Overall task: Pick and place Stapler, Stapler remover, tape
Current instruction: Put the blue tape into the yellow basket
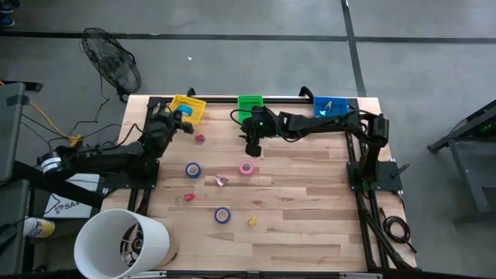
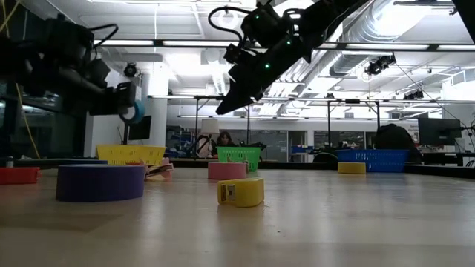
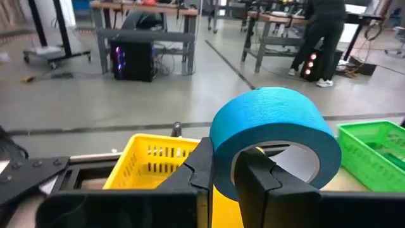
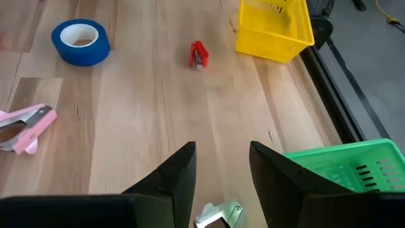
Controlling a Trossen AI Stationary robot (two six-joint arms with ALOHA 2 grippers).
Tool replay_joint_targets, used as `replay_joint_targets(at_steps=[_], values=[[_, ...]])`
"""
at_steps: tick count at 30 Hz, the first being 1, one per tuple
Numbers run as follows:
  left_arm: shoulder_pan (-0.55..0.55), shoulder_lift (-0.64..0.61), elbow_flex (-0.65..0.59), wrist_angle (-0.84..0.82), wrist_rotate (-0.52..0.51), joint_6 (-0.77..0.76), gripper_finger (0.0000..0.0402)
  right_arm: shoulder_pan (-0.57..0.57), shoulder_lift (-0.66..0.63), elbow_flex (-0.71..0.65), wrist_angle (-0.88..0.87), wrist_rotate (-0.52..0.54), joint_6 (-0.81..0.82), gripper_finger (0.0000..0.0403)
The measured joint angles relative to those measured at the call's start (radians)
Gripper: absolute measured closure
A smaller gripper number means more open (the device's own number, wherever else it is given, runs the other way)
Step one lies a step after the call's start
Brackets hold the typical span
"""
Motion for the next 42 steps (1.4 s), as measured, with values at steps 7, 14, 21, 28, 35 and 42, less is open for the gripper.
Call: replay_joint_targets(at_steps=[7,14,21,28,35,42], values=[[0.114,0.050,0.015,-0.033,0.127,-0.047,0.0371,-0.001,0.000,0.000,0.000,0.000,-0.005,0.0265],[0.120,0.259,0.143,-0.045,0.108,-0.012,0.0371,-0.001,0.000,0.000,0.002,0.000,-0.004,0.0265],[0.120,0.457,0.286,-0.196,-0.014,-0.093,0.0357,-0.001,0.000,0.000,-0.008,0.000,0.002,0.0265],[0.120,0.546,0.328,-0.237,-0.027,-0.144,0.0341,-0.001,0.000,0.000,-0.015,0.000,-0.004,0.0265],[0.120,0.550,0.328,-0.248,-0.022,-0.132,0.0324,-0.001,0.000,0.000,-0.022,0.000,-0.005,0.0265],[0.120,0.549,0.328,-0.247,-0.023,-0.112,0.0251,-0.001,0.000,0.000,-0.042,-0.001,-0.005,0.0265]])
